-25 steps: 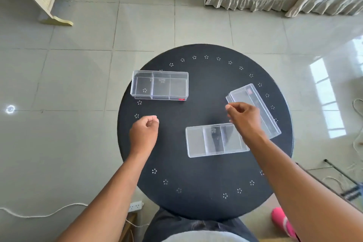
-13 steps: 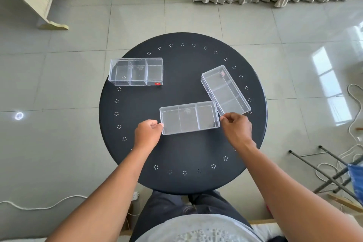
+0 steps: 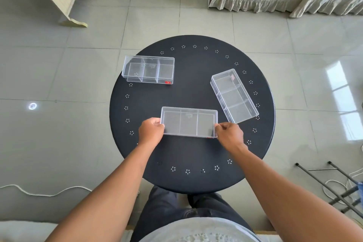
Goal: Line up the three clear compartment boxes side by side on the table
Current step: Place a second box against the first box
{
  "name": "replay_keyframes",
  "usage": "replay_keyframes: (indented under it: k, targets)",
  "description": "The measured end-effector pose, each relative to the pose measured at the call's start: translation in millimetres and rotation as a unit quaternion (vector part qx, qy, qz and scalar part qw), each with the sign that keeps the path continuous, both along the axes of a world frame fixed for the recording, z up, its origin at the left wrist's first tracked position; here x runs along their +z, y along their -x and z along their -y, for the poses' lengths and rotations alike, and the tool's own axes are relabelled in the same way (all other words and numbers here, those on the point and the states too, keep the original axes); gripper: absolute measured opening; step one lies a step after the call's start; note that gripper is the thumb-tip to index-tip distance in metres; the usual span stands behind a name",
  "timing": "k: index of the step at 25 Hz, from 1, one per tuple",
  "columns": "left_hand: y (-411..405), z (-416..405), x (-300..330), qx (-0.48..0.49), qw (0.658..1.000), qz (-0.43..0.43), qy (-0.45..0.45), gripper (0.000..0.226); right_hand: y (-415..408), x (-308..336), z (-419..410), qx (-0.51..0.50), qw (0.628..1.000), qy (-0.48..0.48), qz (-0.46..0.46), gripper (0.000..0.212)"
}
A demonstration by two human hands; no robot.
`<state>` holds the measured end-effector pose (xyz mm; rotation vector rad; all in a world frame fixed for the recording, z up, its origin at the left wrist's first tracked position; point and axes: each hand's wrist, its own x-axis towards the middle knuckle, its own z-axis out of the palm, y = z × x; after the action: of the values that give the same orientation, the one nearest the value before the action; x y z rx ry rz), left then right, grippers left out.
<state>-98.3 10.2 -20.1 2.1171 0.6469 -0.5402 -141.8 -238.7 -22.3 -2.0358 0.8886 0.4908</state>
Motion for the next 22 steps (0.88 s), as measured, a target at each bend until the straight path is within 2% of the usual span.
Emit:
replay_keyframes:
  k: [5,10,13,17,22]
  targets:
    - [-21,-41,1,0.077,0.996,0.019,0.039,0.033,-23,-1,-37,0.026,1.0,0.005,0.007,0.029]
    - [-56,-101,5,0.108,0.992,0.055,0.035,0.024,-65,9,-87,0.031,0.998,-0.016,0.049,0.028]
    - [-79,-133,4,0.121,0.99,0.064,0.026,0.028,-92,11,-116,0.035,0.998,-0.02,0.056,0.027]
    - [-106,-153,-3,0.124,0.989,0.062,0.041,0.012,-117,5,-138,-0.002,0.999,-0.037,0.039,0.025]
    - [-125,-156,-15,0.119,0.99,0.047,0.061,0.013,-133,-2,-143,-0.034,0.999,-0.032,0.027,0.023]
